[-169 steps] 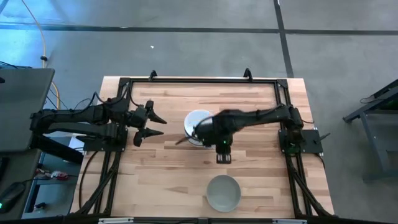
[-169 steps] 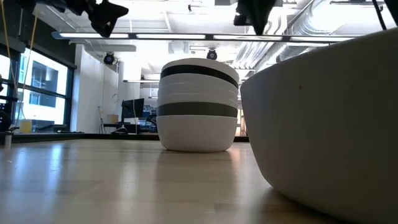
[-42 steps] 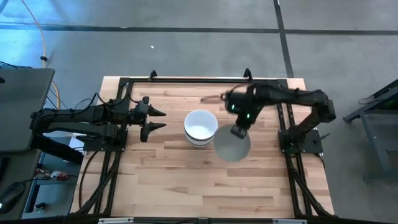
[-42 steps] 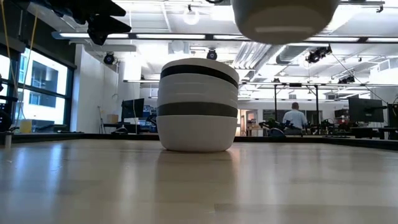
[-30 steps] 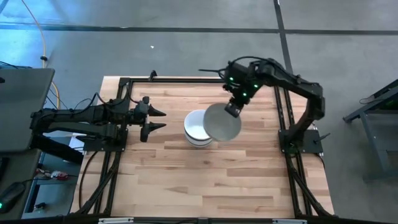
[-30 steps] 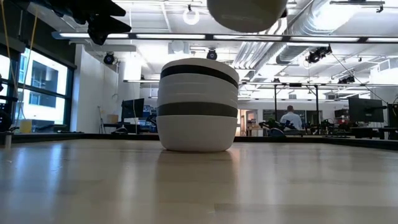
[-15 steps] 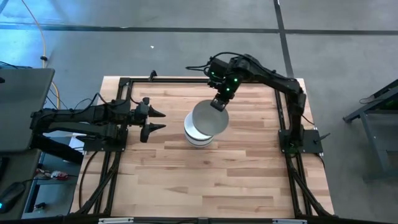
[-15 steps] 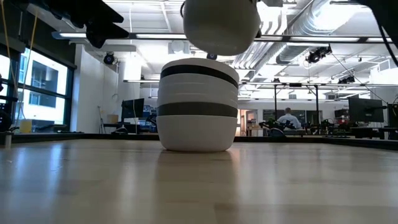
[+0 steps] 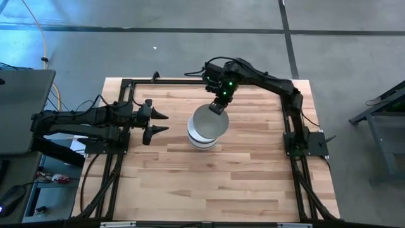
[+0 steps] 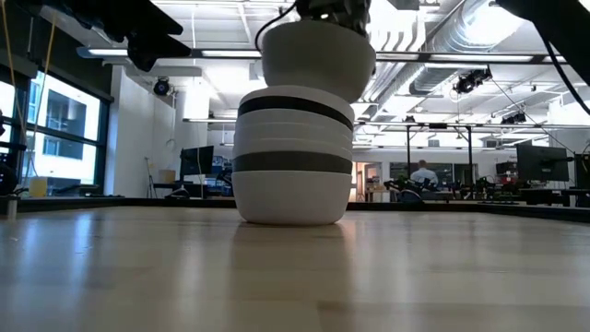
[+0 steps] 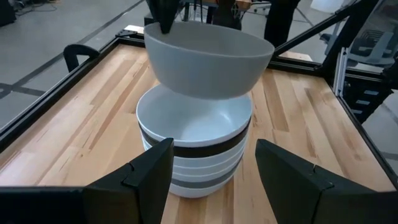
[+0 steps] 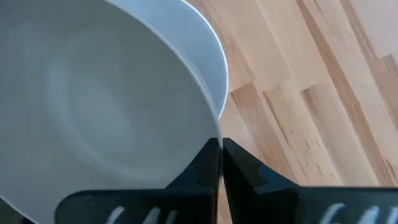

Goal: Nest bowls inside each other
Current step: Stack the light gray bowl on top of the white bowl

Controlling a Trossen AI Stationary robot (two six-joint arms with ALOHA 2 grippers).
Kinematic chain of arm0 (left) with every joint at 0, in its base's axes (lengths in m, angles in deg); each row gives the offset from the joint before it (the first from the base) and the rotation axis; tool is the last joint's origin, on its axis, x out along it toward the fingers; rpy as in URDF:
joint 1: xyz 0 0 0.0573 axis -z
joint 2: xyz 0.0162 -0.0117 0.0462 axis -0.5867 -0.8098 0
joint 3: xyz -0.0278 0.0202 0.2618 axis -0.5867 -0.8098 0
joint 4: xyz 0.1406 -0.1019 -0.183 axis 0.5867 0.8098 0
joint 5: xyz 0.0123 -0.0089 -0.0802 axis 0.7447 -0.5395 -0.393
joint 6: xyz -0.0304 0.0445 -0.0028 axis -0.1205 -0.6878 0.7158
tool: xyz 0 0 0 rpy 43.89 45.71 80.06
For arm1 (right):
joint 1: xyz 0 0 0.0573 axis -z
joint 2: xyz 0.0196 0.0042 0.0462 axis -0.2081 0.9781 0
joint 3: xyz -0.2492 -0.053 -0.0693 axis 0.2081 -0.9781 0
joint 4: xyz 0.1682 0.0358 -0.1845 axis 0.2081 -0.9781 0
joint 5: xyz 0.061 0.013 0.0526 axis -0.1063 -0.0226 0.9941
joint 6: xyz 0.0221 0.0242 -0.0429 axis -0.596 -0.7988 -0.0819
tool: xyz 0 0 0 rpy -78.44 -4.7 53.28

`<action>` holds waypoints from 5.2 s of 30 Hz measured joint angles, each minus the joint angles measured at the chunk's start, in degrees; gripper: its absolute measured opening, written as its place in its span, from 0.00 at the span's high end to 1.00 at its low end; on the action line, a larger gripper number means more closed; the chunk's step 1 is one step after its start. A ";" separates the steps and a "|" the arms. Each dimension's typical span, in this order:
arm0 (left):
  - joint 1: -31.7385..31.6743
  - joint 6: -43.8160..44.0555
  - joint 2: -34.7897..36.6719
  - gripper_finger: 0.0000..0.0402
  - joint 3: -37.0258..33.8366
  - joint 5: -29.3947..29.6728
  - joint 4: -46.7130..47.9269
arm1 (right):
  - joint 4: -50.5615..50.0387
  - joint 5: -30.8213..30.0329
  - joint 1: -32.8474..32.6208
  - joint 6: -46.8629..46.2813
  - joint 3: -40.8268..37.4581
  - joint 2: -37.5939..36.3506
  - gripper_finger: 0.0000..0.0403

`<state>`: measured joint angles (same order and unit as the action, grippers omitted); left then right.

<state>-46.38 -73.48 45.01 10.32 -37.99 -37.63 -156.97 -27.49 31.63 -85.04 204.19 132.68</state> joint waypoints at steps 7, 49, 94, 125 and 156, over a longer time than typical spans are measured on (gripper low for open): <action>0.02 0.05 -0.01 0.46 0.00 0.00 0.23 | 1.98 -0.15 0.20 0.48 0.00 2.09 1.00; 0.02 1.06 -1.70 0.46 -0.04 0.00 -1.35 | 4.59 -0.49 -0.35 0.95 0.00 2.28 1.00; 0.02 0.12 11.95 0.46 -0.07 4.92 11.12 | -0.01 -1.56 -0.31 3.03 6.67 10.92 1.00; 0.02 0.92 12.10 0.46 -0.04 4.90 13.62 | -0.04 -1.41 -1.01 3.26 6.62 12.35 1.00; 0.02 0.47 12.10 0.46 -0.02 4.68 13.68 | -0.06 2.91 -1.75 4.29 6.62 15.00 0.85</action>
<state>-46.36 -73.01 57.11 10.29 -33.32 -23.95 -157.03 -24.58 29.88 -80.75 210.81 147.68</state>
